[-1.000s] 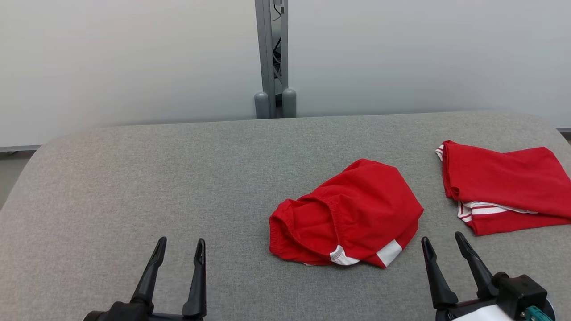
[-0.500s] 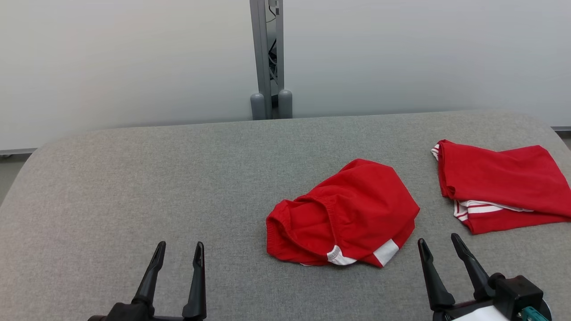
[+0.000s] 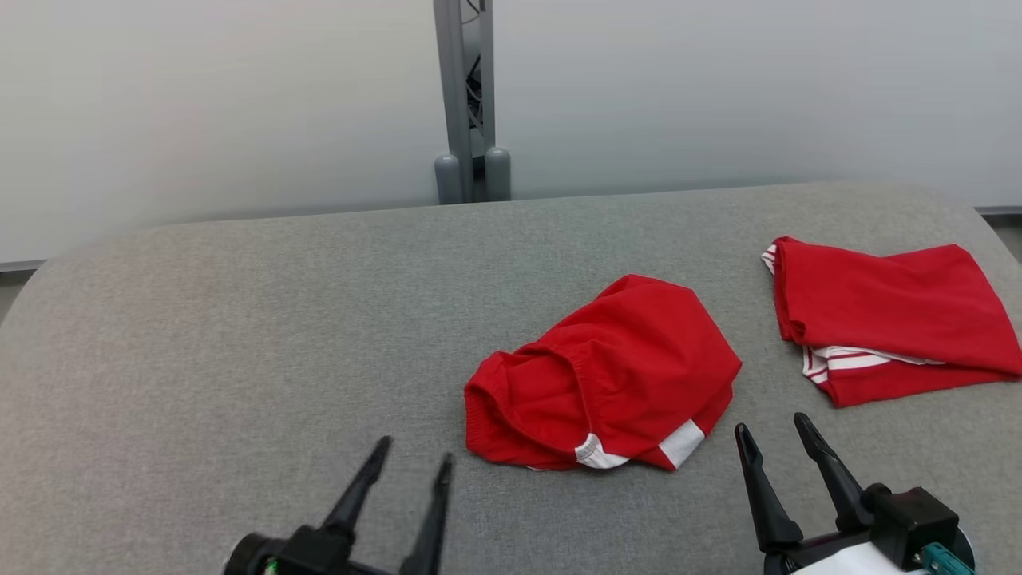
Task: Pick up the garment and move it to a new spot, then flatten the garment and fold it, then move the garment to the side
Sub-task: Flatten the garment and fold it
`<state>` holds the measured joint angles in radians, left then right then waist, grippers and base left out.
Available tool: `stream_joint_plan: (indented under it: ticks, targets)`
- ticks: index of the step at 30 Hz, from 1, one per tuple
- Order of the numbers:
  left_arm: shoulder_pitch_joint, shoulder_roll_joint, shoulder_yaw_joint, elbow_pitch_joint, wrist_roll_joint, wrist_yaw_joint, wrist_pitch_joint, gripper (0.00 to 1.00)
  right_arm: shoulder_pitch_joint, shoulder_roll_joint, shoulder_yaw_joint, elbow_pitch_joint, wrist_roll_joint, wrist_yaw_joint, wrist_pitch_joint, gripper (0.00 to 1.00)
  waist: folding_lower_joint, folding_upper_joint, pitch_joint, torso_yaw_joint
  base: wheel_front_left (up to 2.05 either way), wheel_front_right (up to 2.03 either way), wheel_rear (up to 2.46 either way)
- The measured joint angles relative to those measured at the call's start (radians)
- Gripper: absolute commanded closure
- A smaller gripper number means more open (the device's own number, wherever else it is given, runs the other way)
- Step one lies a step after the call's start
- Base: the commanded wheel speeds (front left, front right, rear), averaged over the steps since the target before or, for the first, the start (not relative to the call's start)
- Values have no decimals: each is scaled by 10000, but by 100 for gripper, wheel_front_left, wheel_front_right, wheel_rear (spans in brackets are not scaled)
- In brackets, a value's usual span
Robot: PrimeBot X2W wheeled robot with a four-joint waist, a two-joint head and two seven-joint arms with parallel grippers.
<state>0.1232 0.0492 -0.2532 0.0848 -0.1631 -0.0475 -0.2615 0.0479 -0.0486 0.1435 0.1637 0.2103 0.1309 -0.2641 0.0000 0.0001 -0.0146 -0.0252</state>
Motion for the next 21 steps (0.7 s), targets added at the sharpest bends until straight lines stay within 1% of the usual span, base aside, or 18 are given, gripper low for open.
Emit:
stream_joint_plan:
  ticks: [2,5,8,9,10,11,16,21]
  targets:
    - [-366,2,-474,324,111,-291,0,0,-47,0,17,6,-15,0,0,0,0,0,77,-136,0,0,0]
    - [-989,-2,-1306,943,188,-587,0,0,-99,0,25,13,-82,0,0,0,0,0,216,-368,0,0,0]
    - [-1692,-10,-2065,1685,180,-727,61,0,-177,-2,69,33,-90,0,0,0,0,0,388,-621,0,0,0]
    - [-1941,0,-2303,1935,178,-752,157,0,-206,0,88,36,-88,0,0,0,0,0,451,-708,0,0,0]
    - [-2397,-13,-2663,2443,171,-761,474,0,-278,-2,111,38,-86,0,0,0,0,0,585,-889,0,0,0]
    - [-2397,-13,-2663,2443,171,-761,474,0,-278,-2,111,38,-86,0,0,0,0,0,585,-889,0,0,0]
    - [-3260,12,-2932,3605,155,-790,1039,0,-453,0,219,40,-63,0,0,0,0,0,918,-1332,0,0,0]
    - [-4012,-4,-3007,4159,142,-775,1312,0,-673,-4,203,29,-8,0,0,0,0,0,1310,-1668,0,0,0]
